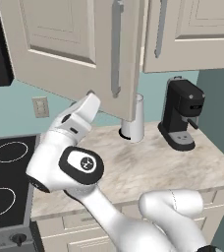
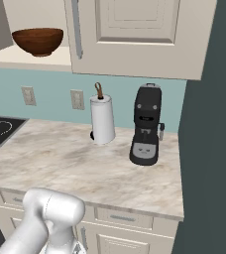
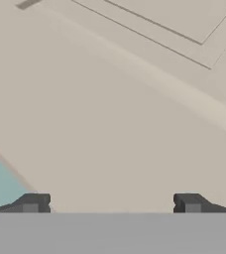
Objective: Open the cabinet. Pick the bowls from the counter and place them in the cabinet. Then close the cabinet.
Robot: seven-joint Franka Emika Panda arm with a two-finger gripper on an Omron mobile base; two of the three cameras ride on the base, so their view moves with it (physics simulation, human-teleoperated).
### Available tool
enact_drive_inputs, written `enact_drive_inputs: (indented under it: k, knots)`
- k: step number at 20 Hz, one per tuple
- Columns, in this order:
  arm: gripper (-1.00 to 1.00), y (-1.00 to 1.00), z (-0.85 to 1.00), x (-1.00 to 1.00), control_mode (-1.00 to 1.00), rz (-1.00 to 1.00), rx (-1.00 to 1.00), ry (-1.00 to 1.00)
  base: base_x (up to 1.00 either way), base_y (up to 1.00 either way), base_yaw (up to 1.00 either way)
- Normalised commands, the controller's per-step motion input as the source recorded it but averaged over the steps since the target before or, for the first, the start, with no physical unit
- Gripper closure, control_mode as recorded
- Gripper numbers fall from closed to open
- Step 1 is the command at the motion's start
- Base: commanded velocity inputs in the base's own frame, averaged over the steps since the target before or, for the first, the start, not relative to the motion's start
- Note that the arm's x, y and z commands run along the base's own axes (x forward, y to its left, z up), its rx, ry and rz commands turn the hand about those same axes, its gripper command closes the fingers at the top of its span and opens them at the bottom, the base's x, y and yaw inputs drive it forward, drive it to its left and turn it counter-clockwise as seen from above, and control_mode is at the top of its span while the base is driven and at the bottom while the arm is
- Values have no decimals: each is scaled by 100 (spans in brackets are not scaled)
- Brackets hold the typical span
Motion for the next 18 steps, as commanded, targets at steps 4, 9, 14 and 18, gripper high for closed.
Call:
enact_drive_inputs:
  k: [4,9,14,18]
  knots:
    - [-100,-39,21,46,-100,-1,-2,0,0,0,0]
    - [-100,-27,18,54,-100,-1,-6,0,0,0,0]
    - [-100,-23,7,61,-100,0,-7,1,0,0,0]
    - [-100,-20,7,71,-100,0,-6,4,0,0,0]
